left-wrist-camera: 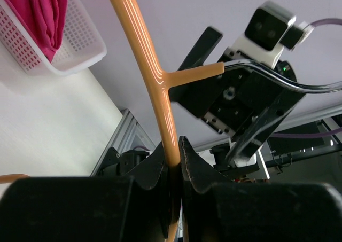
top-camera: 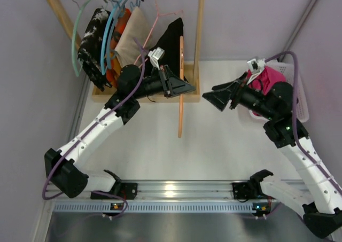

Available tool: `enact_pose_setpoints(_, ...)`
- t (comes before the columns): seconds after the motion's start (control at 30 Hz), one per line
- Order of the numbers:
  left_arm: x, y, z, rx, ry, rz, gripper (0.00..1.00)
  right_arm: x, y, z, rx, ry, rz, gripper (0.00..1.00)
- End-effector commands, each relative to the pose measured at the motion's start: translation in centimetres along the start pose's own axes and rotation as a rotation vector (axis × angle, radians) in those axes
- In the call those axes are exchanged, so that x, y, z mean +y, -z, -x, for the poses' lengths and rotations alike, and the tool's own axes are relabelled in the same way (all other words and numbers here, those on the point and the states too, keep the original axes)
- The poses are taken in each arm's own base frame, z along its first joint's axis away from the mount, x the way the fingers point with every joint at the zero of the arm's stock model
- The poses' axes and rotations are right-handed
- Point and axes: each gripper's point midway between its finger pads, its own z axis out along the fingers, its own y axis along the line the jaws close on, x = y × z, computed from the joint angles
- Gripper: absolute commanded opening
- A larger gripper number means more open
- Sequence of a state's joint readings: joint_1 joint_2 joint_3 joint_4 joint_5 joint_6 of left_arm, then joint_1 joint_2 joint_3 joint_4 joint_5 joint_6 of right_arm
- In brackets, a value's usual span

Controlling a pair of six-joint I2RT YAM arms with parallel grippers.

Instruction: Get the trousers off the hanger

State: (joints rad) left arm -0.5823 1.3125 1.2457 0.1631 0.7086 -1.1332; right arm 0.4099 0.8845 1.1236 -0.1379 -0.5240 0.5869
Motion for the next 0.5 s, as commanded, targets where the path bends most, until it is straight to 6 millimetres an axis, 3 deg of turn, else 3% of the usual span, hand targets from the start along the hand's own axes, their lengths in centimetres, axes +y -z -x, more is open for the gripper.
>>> enact_pose_setpoints(0.0,-3.8,-0.4,2.4,-0.072,-0.070,-0.106,0.00,1.8,-1.3,-1.3,-0.009,0.021,0.077,0.88)
enact_pose_setpoints(0.03,-3.7,-0.5,2.5,-0.076,-0.068,-0.104,0.00,3.4,-1.8,-1.7,-0.011,0.033,0.139,0.88)
enact_pose_setpoints(0.23,-3.3,-1.1,3.1,-0.086,-0.062,-0.096,0.00,5.8,-3.1,-5.4,0.075,-0.010,0.227,0.83)
enact_pose_setpoints(0.33,-3.6,-1.3,3.4,-0.093,-0.063,-0.099,0.00,6.3,-3.3,-7.1,0.115,-0.036,0.233,0.79)
enact_pose_setpoints(0.47,-3.9,-1.4,3.7,-0.097,-0.059,-0.106,0.00,5.5,-3.8,-8.5,0.140,-0.060,0.204,0.71)
